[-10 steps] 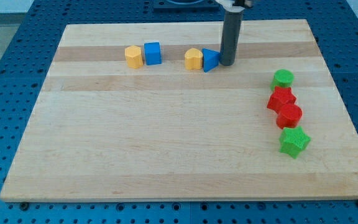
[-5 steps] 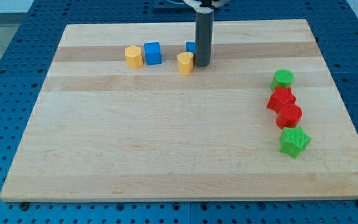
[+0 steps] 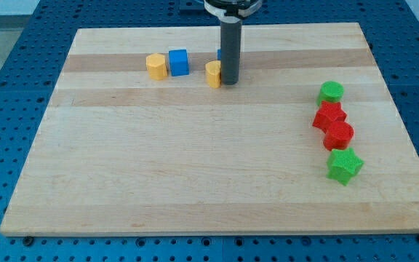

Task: Separate the yellow heart from blue triangle

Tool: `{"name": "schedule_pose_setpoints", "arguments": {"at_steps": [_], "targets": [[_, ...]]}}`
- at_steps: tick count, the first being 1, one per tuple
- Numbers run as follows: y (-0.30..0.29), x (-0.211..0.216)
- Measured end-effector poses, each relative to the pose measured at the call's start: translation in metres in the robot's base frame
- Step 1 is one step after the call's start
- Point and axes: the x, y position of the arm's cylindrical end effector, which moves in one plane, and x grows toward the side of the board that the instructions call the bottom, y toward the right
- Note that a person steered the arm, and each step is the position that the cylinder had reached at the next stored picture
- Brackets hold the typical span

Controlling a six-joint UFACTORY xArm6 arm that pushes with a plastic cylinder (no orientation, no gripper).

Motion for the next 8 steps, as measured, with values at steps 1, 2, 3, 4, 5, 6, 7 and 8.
{"name": "schedule_pose_setpoints", "arguments": {"at_steps": [1,2,3,4,5,6,7,8], "targets": [[-0.009,-0.002],[-0.015,-0.021],[-0.015,-0.048],[-0.014,-0.058],[-0.009,-0.036],[0.004,0.013],[0.000,0.043],[-0.036,0.043]]}}
